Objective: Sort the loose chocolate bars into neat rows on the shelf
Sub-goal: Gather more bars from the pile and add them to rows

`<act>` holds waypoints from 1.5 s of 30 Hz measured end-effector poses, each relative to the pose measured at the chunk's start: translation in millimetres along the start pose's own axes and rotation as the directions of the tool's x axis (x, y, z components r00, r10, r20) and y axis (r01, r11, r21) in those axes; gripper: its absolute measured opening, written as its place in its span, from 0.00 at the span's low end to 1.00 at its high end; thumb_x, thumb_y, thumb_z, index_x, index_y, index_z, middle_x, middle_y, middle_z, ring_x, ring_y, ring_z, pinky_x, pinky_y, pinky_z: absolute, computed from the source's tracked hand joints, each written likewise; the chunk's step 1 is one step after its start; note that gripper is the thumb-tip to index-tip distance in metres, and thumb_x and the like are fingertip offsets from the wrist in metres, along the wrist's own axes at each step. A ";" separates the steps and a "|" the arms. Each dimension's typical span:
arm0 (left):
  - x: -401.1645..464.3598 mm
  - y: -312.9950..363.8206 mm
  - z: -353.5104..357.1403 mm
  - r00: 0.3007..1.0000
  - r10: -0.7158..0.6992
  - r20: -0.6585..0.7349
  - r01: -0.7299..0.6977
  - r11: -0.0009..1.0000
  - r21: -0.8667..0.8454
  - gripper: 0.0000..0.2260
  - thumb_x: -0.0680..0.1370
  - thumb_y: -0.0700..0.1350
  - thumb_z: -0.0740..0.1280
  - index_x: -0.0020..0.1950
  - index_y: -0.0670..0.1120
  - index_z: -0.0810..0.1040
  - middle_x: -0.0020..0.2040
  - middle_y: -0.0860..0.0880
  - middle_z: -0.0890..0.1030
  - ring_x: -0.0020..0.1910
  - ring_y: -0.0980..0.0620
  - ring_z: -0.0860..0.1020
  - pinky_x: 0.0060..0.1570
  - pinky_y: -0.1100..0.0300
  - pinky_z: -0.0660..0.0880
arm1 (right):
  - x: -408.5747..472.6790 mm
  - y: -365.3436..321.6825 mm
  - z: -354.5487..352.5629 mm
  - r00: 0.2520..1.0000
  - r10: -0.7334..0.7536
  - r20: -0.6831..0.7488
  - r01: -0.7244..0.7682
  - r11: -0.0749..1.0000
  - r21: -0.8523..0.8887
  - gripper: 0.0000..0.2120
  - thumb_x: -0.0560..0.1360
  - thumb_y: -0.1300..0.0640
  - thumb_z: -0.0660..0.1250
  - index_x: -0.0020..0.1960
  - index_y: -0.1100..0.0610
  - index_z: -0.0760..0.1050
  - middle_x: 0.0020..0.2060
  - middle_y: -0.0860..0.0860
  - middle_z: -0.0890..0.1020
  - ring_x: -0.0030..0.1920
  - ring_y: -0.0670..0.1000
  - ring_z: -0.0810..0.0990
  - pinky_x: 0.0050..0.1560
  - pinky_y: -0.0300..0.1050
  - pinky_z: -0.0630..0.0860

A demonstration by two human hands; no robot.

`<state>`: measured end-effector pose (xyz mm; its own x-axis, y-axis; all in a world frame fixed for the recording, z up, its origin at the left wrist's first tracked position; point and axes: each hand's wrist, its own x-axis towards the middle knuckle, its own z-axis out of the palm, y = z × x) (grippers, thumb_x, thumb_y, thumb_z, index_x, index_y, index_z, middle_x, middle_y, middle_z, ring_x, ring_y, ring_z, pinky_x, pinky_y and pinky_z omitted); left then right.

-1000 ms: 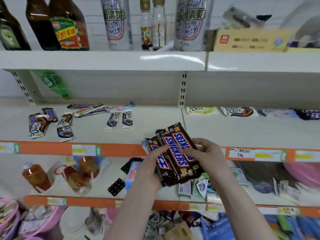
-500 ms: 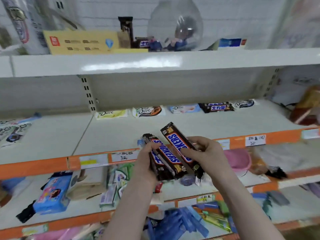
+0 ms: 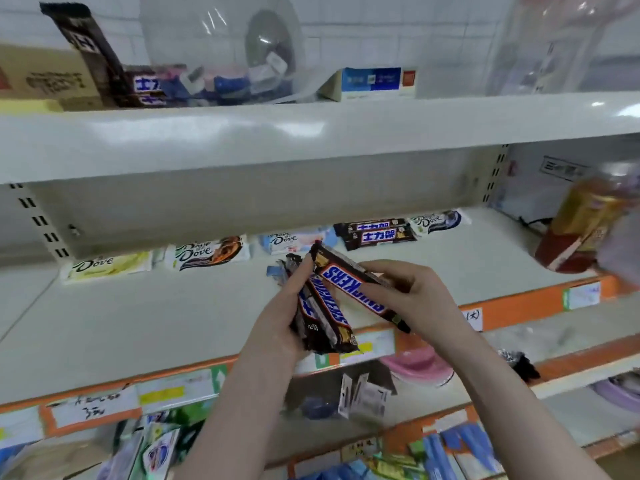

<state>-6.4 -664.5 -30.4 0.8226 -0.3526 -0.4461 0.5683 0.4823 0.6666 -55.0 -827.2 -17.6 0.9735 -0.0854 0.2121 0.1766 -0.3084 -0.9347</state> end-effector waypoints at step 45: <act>86.1 -33.3 67.7 0.966 0.148 -0.211 -0.159 0.987 -0.036 0.03 0.61 0.42 0.73 0.29 0.43 0.83 0.32 0.47 0.82 0.28 0.53 0.80 0.32 0.62 0.79 | 138.0 77.2 -108.7 0.909 0.134 0.394 -0.210 0.965 0.157 0.07 0.69 0.65 0.69 0.44 0.55 0.78 0.38 0.54 0.84 0.40 0.50 0.83 0.44 0.45 0.76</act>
<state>44.1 -765.2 -50.5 0.8831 -0.0998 -0.4584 0.4303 0.5613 0.7069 77.1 -965.9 -29.5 0.9660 0.2545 -0.0446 -0.0111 -0.1314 -0.9913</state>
